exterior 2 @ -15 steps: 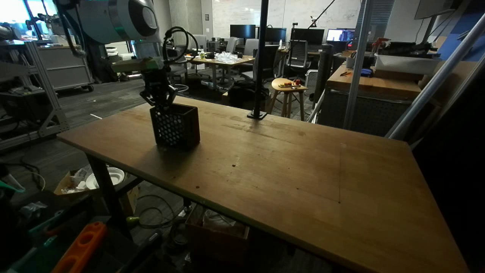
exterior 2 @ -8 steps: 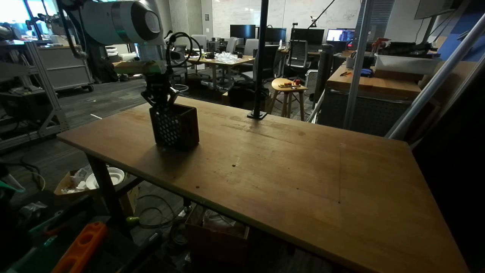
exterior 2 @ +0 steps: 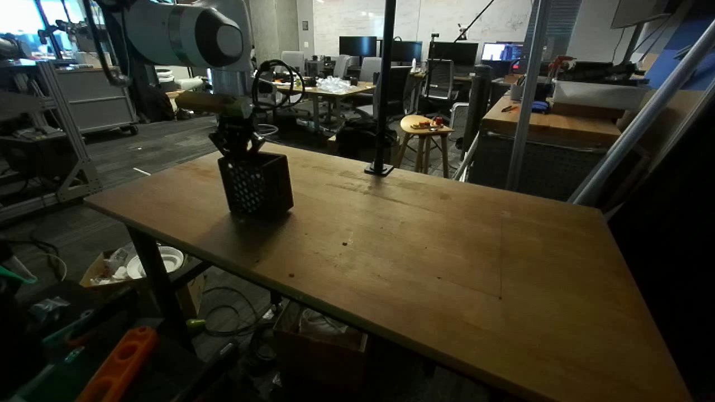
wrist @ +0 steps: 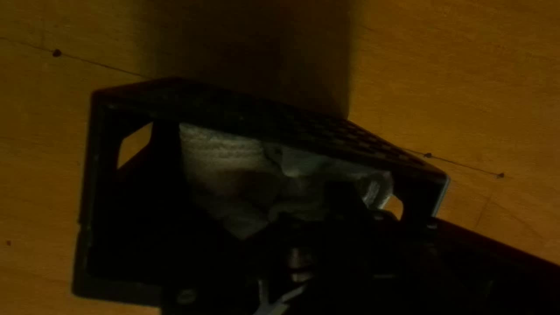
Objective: Put the towel in the box
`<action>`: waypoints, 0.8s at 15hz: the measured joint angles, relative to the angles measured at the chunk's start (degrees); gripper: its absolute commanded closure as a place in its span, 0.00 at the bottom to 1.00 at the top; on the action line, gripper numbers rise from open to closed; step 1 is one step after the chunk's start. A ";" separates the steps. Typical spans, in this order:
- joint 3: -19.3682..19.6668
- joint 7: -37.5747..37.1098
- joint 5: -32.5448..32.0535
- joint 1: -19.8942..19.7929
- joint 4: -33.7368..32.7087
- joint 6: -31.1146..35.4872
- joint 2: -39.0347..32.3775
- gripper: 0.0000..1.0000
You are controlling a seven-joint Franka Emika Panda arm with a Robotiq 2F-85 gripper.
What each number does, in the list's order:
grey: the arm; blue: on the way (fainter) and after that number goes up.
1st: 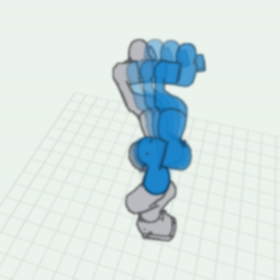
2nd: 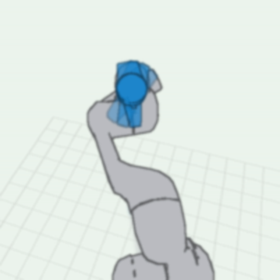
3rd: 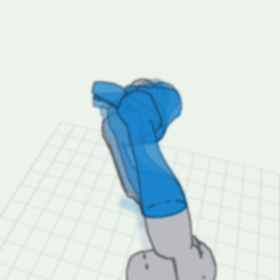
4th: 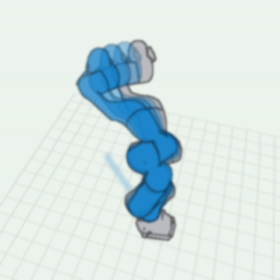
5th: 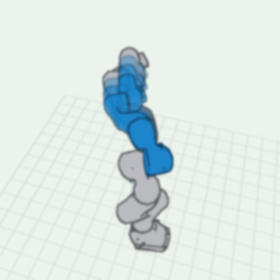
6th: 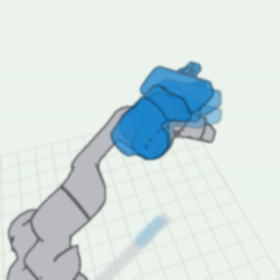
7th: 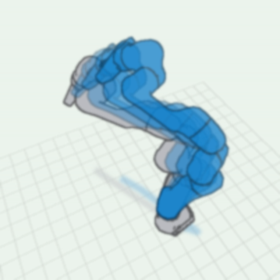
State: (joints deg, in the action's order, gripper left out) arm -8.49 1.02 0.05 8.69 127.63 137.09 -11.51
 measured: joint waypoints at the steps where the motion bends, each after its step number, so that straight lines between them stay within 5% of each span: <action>1: 0.00 1.08 0.84 -0.43 0.05 0.20 -0.01 0.97; 12: 1.77 8.23 1.41 -3.98 0.10 0.64 0.03 0.97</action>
State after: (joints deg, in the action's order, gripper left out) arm -6.72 9.25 1.45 4.71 127.73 137.73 -11.47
